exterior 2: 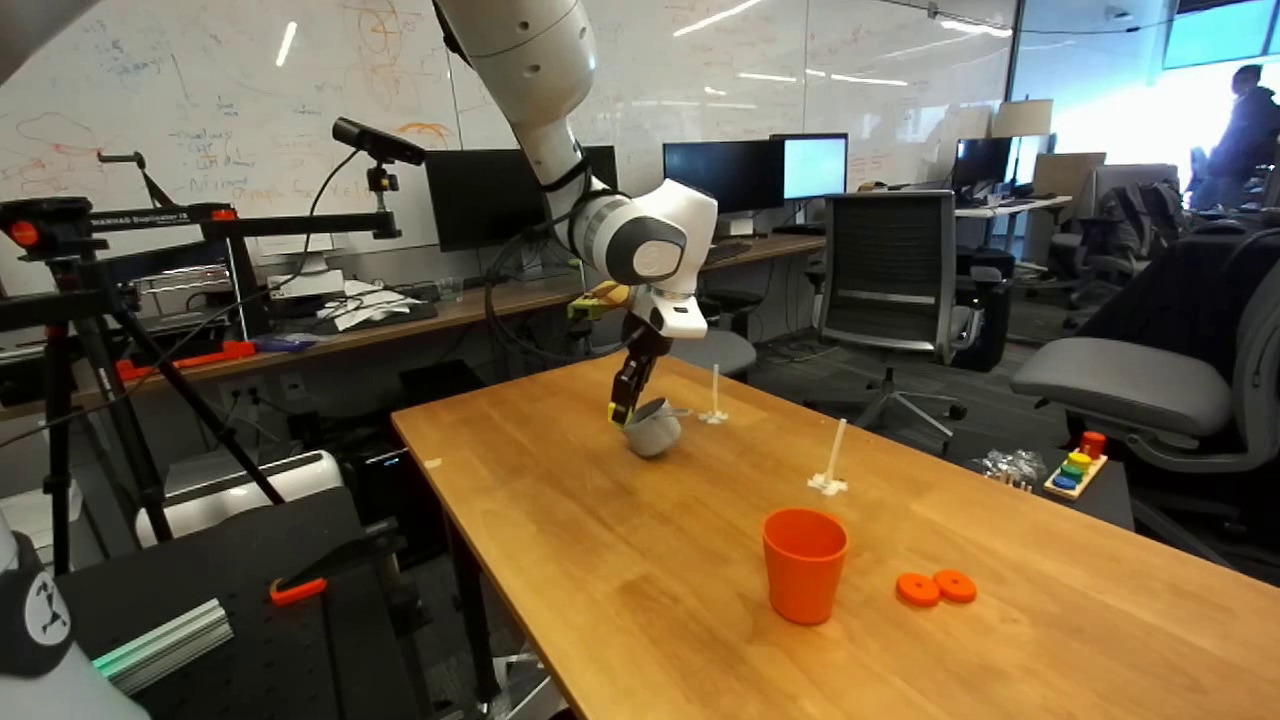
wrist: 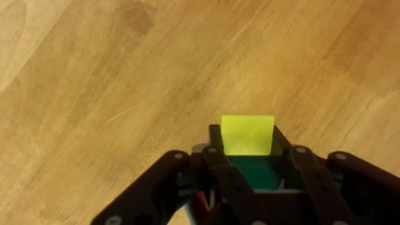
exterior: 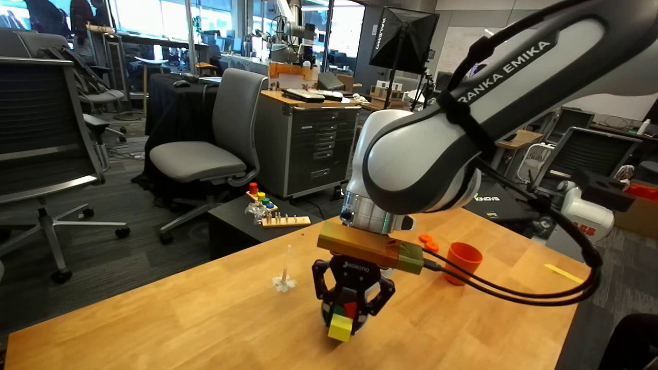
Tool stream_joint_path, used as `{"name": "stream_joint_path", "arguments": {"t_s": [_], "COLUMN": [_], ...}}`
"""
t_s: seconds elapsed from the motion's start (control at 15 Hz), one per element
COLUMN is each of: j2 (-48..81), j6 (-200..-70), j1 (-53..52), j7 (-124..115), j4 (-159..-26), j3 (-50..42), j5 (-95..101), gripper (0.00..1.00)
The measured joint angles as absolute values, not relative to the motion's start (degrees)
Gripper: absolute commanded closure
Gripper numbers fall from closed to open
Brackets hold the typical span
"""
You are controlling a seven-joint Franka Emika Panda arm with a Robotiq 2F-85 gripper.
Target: Put the cubes in the pot
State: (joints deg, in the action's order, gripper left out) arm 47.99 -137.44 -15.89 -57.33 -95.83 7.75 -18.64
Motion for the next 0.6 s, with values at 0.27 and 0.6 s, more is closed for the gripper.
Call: {"name": "stream_joint_path", "arguments": {"t_s": [0.27, 0.6], "j2": [47.8, 47.8], "j6": [-137.4, -137.5], "j1": [-16.4, -16.1], "j7": [-57.7, -57.7], "j4": [-96.6, -96.7], "j3": [7.7, 7.6], "j5": [-18.6, -18.6], "gripper": [0.86, 0.86]}}
